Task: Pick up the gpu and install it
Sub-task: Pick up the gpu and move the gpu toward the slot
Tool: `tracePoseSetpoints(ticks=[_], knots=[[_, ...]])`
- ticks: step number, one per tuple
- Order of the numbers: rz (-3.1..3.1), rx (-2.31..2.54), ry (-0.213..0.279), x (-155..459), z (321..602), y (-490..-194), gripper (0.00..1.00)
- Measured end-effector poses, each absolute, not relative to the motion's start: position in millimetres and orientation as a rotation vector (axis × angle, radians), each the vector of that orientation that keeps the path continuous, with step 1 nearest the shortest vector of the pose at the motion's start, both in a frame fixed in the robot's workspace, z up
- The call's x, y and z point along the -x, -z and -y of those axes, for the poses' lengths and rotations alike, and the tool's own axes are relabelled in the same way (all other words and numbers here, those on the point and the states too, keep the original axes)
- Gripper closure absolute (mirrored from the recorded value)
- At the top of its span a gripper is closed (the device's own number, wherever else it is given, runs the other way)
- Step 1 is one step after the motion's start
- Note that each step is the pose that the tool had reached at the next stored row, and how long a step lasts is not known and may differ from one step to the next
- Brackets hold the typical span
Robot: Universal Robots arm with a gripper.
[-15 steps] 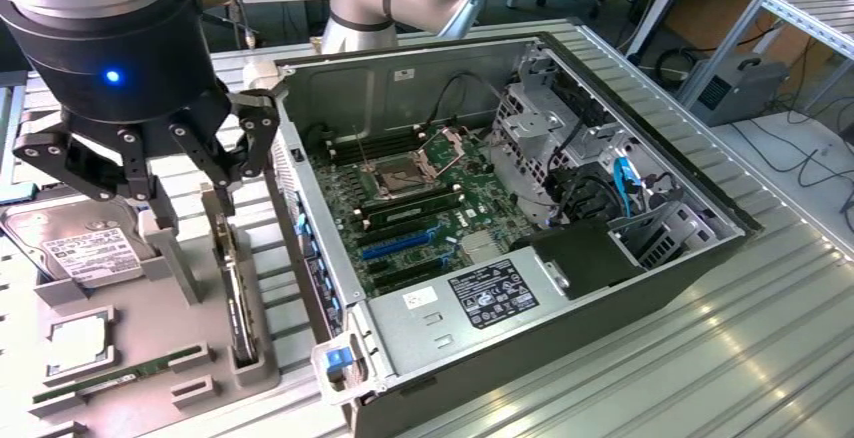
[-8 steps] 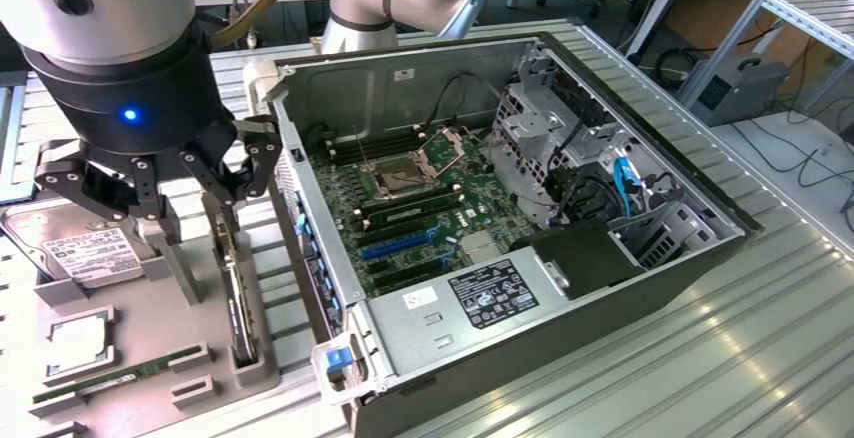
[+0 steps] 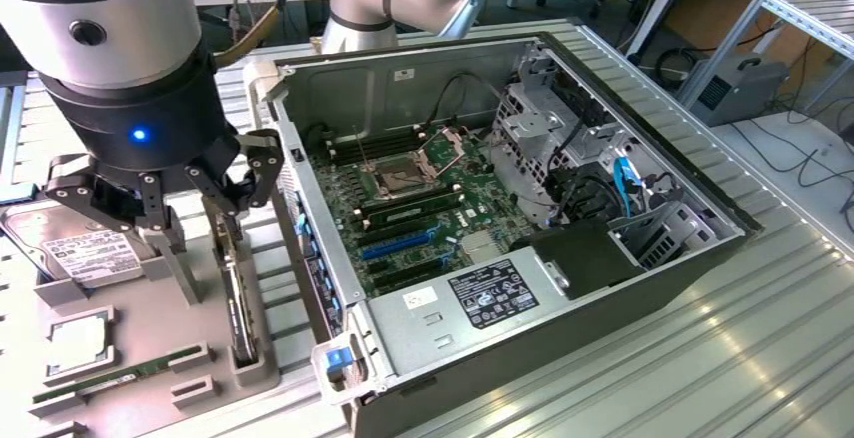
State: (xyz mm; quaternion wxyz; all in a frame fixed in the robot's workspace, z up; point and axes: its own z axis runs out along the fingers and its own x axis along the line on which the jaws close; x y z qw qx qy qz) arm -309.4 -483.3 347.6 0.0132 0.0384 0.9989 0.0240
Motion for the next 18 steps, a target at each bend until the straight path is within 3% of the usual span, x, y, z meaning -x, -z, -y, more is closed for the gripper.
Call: tracePoseSetpoints(ticks=[18], knots=[[-3.115, -0.120, -0.075, 309, 483, -295, 0.52]])
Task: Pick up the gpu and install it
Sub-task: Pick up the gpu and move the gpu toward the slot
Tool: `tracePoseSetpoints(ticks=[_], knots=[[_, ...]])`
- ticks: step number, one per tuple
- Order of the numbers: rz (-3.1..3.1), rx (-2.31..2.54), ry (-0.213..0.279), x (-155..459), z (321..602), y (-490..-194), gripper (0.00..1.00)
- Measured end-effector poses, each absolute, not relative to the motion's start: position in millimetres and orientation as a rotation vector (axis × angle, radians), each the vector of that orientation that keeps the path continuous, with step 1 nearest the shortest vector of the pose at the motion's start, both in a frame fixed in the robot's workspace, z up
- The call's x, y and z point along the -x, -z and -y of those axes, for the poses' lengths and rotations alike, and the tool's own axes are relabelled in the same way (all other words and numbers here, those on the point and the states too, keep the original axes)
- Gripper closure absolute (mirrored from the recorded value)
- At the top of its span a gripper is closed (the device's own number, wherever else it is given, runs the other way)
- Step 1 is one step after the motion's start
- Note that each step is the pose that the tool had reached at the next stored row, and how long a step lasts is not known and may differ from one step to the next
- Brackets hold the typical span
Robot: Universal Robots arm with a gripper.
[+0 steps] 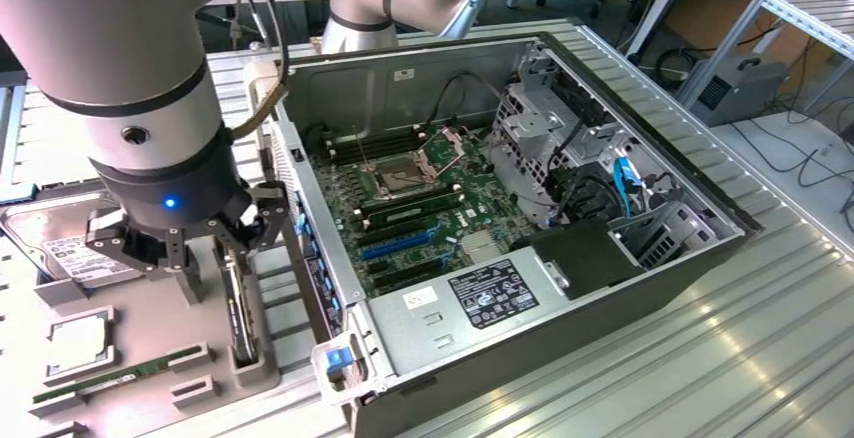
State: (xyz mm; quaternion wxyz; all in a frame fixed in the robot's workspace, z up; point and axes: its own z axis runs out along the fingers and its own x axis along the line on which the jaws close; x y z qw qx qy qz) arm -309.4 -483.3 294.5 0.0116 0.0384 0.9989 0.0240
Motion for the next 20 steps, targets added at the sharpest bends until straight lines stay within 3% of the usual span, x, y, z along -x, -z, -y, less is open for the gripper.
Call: tracePoseSetpoints(ticks=[20], knots=[[-3.131, -0.121, -0.074, 307, 483, -248, 0.52]])
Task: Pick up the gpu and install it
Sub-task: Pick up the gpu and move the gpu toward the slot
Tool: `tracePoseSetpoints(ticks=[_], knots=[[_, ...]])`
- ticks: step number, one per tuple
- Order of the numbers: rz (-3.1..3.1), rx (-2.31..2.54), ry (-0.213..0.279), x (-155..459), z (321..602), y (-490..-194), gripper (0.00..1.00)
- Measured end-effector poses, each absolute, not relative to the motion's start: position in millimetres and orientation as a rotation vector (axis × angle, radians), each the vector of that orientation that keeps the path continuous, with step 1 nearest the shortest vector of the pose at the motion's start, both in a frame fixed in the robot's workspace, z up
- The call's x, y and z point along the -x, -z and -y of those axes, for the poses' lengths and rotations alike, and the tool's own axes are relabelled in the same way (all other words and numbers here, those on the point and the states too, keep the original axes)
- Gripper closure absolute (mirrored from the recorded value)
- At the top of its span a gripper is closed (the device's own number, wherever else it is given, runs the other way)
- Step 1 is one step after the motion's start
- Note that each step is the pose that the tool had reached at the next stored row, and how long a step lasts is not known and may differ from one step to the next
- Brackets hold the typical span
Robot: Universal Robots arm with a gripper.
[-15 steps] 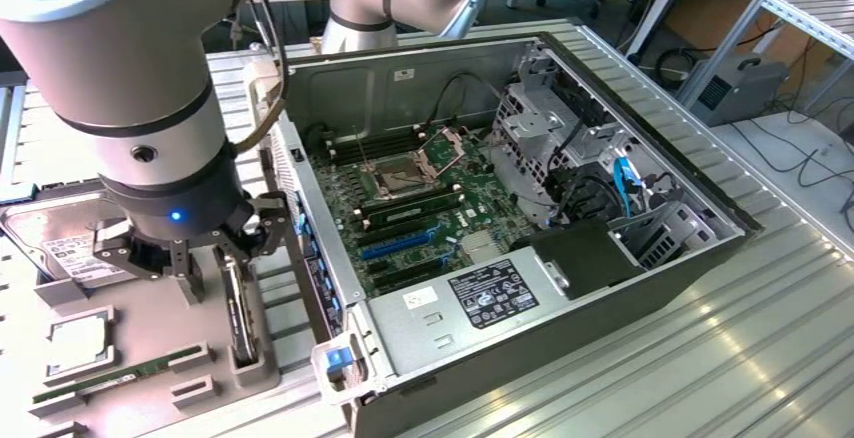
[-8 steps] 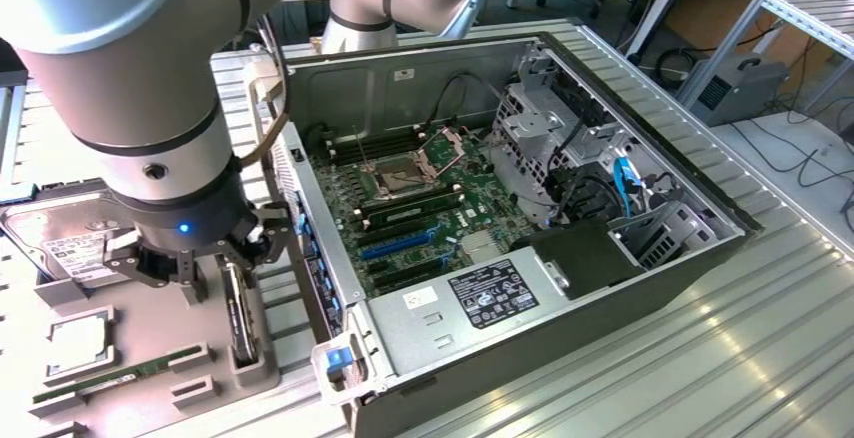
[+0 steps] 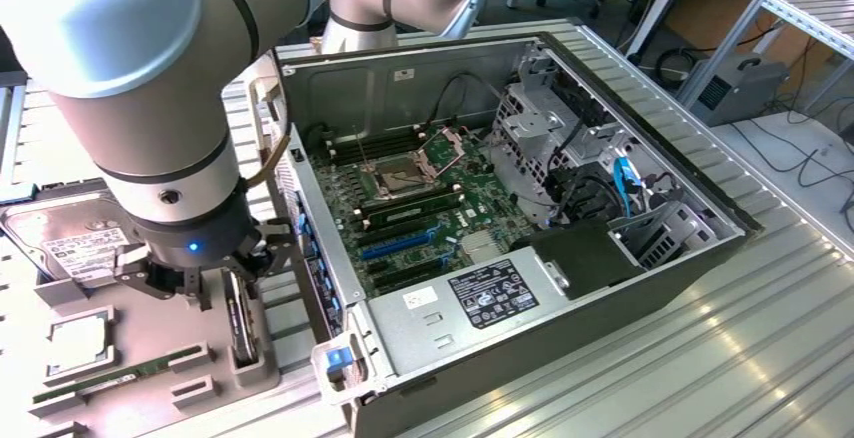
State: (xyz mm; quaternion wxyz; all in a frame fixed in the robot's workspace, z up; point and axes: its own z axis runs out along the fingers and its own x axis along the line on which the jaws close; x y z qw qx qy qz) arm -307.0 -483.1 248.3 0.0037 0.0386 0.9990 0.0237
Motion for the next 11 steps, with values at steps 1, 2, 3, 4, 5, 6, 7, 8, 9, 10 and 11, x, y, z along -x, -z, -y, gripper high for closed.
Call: tracePoseSetpoints(ticks=[1, 2, 3, 4, 5, 6, 7, 8, 9, 10, 11], knots=[[-3.132, -0.121, -0.074, 307.0, 483.1, -247.6, 0.52], [-3.134, -0.121, -0.074, 306.3, 483.2, -246.3, 0.52], [-3.136, -0.121, -0.074, 305.2, 483.1, -245.4, 0.52], [-3.137, -0.122, -0.074, 303.9, 483.1, -244.5, 0.52], [-3.138, -0.121, -0.074, 303.5, 483.1, -244.2, 0.52], [-3.138, -0.122, -0.074, 303.2, 483.1, -244.0, 0.52], [-3.138, -0.122, -0.074, 303.2, 483.1, -244.1, 0.52], [-3.138, -0.122, -0.074, 303.0, 483.1, -244.1, 0.52], [-3.138, -0.121, -0.074, 302.7, 483.1, -244.0, 0.52], [-3.138, -0.122, -0.074, 302.7, 483.1, -244.1, 0.52], [-3.138, -0.122, -0.074, 302.7, 483.1, -243.6, 0.52]])
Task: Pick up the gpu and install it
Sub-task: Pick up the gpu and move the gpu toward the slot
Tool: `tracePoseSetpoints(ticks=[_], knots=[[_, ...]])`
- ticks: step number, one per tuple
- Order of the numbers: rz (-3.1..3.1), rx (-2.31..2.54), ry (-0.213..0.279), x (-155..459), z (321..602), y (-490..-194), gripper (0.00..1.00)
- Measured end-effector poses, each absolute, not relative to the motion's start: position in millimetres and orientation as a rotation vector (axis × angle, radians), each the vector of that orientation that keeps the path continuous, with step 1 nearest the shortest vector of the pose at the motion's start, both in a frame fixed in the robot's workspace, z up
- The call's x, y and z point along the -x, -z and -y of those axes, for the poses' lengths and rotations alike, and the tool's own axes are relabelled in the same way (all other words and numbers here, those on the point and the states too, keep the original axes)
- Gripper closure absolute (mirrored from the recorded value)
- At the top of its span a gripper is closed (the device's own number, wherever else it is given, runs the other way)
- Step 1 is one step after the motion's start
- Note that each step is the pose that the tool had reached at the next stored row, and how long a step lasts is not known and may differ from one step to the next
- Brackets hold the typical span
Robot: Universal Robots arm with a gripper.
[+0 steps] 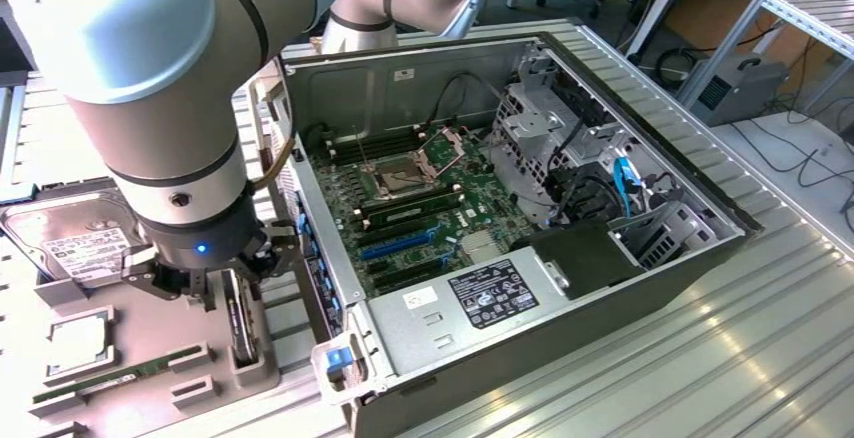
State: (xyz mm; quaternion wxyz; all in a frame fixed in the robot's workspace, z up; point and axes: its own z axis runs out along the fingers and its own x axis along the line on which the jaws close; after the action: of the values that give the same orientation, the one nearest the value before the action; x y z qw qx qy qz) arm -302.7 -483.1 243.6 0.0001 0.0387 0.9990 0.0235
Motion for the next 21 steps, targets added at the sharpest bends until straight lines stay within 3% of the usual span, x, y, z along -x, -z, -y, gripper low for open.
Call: tracePoseSetpoints(ticks=[7, 9, 14, 18, 21], knots=[[-3.138, -0.122, -0.073, 302.7, 483.1, -241.3, 0.52], [-3.138, -0.121, -0.074, 302.7, 483.1, -241.2, 0.60], [-3.138, -0.122, -0.074, 301.7, 483.1, -241.2, 0.60], [-3.138, -0.121, -0.073, 301.7, 483.1, -241.2, 0.73], [-3.138, -0.122, -0.073, 301.7, 483.1, -241.2, 0.73]])
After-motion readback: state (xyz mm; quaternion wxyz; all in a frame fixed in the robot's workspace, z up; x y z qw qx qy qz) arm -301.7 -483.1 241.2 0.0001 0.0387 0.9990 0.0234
